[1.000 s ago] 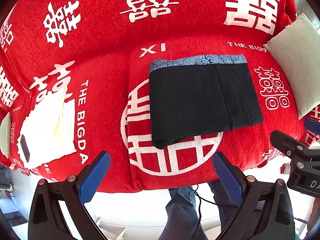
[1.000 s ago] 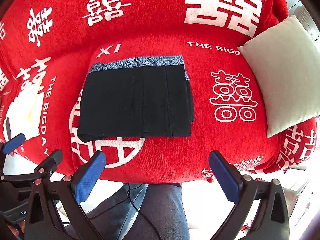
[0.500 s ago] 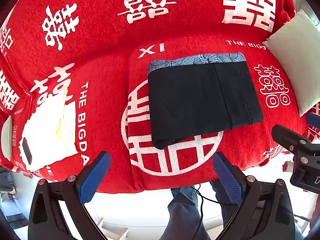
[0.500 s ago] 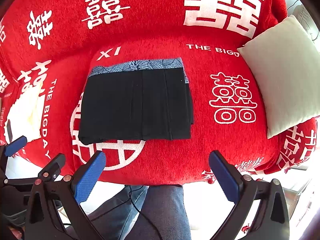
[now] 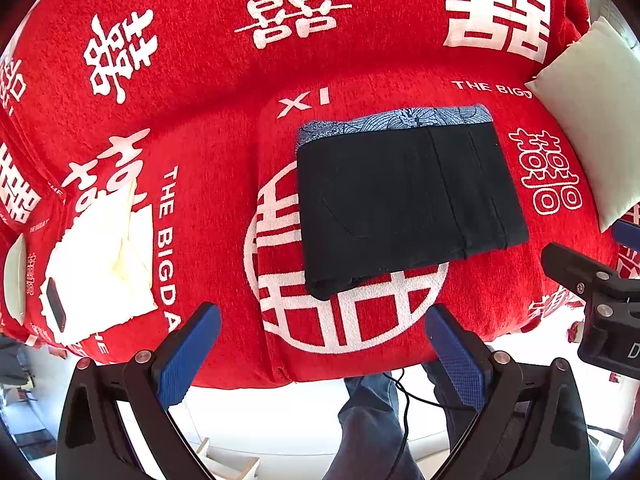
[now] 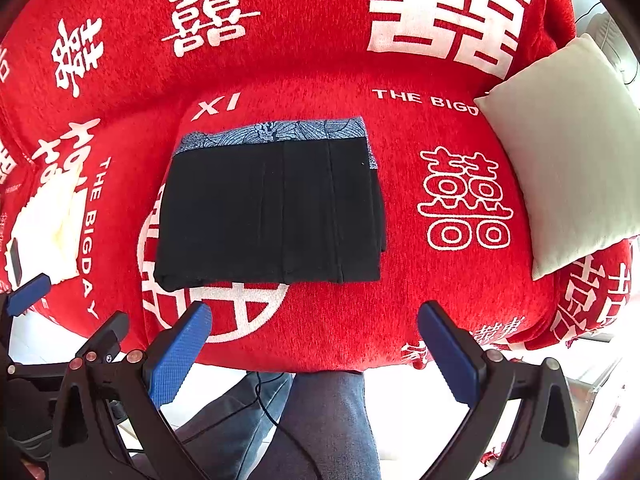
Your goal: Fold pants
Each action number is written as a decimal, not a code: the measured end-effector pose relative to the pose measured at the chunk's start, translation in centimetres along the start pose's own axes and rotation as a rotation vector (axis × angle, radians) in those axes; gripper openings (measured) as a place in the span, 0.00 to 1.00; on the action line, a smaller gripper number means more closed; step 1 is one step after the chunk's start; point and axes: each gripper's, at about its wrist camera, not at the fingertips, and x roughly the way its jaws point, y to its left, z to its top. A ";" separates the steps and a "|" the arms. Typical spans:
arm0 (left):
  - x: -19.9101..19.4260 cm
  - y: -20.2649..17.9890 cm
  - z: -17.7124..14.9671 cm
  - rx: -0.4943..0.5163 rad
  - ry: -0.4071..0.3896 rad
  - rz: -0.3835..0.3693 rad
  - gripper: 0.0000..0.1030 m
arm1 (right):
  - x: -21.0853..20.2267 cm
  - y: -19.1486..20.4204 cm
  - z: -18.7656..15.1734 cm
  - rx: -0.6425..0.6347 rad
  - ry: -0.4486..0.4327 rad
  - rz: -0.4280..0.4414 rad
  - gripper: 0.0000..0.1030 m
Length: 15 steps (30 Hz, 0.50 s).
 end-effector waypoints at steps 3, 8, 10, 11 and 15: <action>0.1 0.0 0.0 0.001 -0.001 -0.003 0.99 | 0.1 0.1 0.0 -0.005 0.000 -0.003 1.00; 0.2 0.0 0.0 0.004 0.001 -0.006 0.99 | 0.2 0.1 0.1 -0.005 0.004 -0.006 1.00; 0.2 -0.1 0.0 0.004 0.001 -0.005 0.99 | 0.2 0.2 0.1 -0.005 0.005 -0.006 1.00; 0.2 -0.1 0.0 0.003 0.001 -0.004 0.99 | 0.2 0.2 0.1 -0.005 0.005 -0.007 1.00; 0.2 -0.2 0.1 0.004 0.001 -0.004 0.99 | 0.2 0.2 0.1 -0.003 0.005 -0.007 1.00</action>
